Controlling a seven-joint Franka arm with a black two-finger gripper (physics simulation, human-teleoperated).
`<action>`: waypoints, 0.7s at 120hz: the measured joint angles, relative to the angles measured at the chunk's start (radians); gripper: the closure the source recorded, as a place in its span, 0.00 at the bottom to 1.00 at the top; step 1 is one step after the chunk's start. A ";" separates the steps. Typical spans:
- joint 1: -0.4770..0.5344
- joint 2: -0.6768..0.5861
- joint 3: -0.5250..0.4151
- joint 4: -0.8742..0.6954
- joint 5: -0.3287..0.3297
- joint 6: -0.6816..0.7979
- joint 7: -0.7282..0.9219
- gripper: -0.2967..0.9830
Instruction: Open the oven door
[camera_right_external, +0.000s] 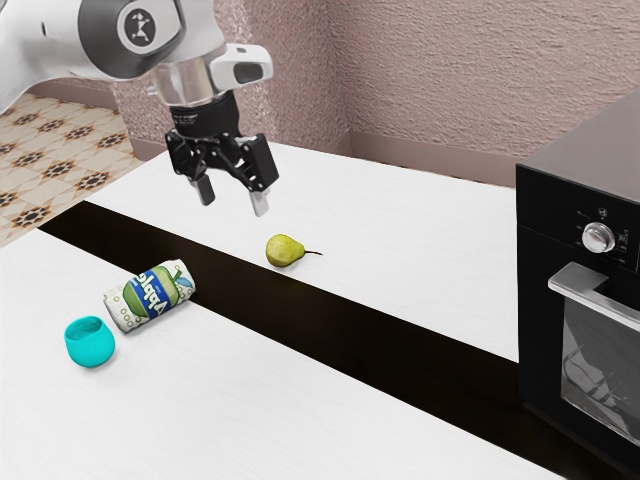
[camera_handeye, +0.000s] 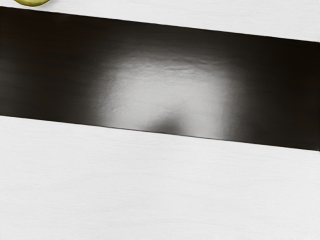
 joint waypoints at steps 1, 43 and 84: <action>-0.001 0.000 0.001 0.000 -0.001 0.000 0.000 0.23; 0.176 -0.265 -0.393 0.071 -0.040 -0.001 0.272 0.23; -0.100 -0.410 -0.627 -0.400 -0.226 0.473 0.952 0.23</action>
